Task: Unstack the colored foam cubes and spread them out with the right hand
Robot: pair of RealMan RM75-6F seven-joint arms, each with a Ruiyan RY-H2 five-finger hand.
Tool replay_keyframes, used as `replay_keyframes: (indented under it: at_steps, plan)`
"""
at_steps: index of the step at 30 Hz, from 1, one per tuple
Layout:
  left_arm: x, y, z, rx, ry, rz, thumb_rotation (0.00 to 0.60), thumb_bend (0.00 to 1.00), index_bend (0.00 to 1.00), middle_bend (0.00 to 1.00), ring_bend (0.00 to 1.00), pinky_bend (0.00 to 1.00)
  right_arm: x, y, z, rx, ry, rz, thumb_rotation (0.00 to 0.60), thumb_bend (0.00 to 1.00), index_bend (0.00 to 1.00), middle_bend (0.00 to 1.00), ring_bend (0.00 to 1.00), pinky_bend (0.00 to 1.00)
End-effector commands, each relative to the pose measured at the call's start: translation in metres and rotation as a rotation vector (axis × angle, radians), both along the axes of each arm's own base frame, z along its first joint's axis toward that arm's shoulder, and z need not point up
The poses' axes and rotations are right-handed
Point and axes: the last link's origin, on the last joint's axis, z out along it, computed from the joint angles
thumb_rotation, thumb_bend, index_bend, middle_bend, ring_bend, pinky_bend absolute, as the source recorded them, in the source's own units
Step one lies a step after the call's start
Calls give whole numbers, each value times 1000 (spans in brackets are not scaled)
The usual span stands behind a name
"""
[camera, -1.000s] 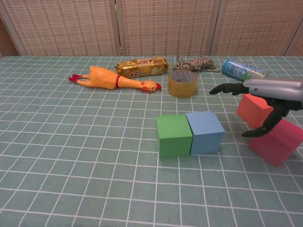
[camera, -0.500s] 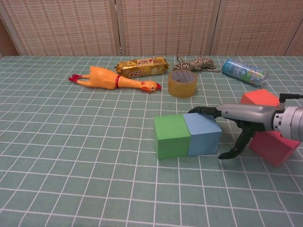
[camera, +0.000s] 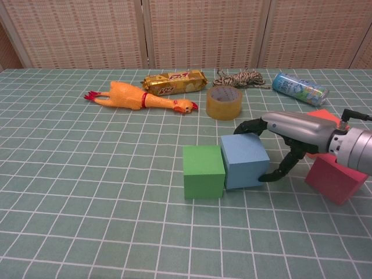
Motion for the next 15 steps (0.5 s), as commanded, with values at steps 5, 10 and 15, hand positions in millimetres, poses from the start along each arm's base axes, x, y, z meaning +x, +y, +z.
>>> replay_keyframes:
  at_steps: [5, 10, 15]
  plan:
    - [0, 0, -1, -1, 2, 2, 600, 462, 308, 361, 315, 468, -21, -27, 33, -198, 98, -9, 600, 88, 513, 573, 306, 245]
    - [0, 1, -2, -5, 7, 2, 600, 463, 308, 361, 315, 468, -29, -40, 34, -222, 91, -56, 600, 88, 470, 531, 261, 228]
    - [-1, 1, -3, -6, 9, 5, 600, 463, 308, 361, 315, 468, -32, -43, 31, -184, 67, -56, 600, 88, 346, 302, 33, 132]
